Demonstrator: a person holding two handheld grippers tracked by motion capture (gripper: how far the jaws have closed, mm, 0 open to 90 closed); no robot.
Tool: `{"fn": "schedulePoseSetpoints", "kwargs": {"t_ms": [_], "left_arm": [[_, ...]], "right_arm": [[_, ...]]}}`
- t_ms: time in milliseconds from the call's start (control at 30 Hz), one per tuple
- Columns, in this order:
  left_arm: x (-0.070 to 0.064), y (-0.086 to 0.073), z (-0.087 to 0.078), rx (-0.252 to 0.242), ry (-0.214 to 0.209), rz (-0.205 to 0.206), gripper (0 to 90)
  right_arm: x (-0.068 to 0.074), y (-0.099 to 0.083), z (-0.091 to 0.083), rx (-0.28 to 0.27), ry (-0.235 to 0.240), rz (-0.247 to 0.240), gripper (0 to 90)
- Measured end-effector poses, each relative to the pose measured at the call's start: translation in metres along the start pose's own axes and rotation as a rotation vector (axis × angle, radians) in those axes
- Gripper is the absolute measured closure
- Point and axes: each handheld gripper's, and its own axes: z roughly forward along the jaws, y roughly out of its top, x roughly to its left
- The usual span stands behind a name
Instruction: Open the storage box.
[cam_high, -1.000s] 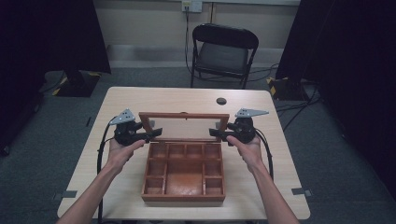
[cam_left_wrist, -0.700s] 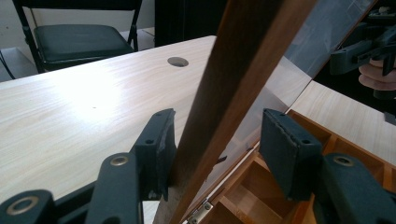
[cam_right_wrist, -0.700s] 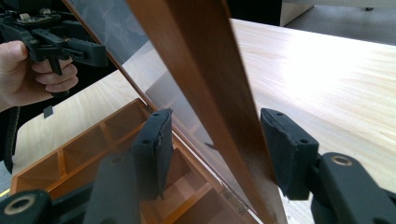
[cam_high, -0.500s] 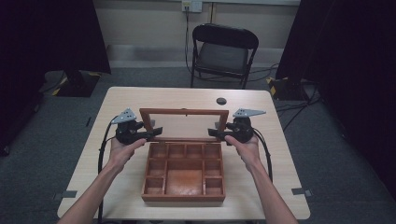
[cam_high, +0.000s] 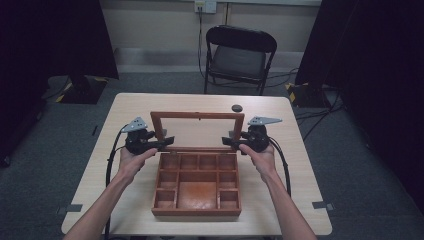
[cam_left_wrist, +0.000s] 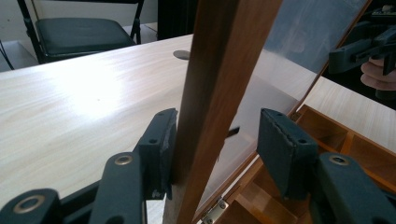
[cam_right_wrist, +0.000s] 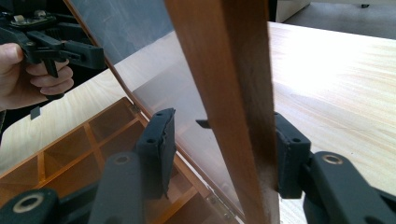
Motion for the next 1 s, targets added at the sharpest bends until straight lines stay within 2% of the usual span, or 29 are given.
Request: {"fn": "schedulePoseSetpoints", "kwargs": {"t_ms": [100,467,600,733,1000], "left_arm": [[0.002,-0.003,0.001,-0.012,-0.001,-0.021,48.8],[0.005,-0.005,0.003,-0.011,0.011,-0.012,50.4],[0.008,-0.010,0.007,0.009,0.013,-0.034,50.9],[0.010,-0.014,0.008,0.003,0.017,-0.050,52.8],[0.013,-0.013,0.010,0.019,0.031,-0.042,54.5]], "right_arm": [[-0.002,-0.001,0.001,0.002,-0.005,0.002,49.9],[-0.005,-0.004,0.005,-0.004,-0.018,-0.006,50.6],[-0.006,-0.004,0.006,-0.010,-0.027,-0.003,50.4],[-0.009,-0.005,0.009,-0.016,-0.031,0.003,50.8],[-0.015,-0.010,0.015,0.010,-0.028,0.012,51.3]]}}
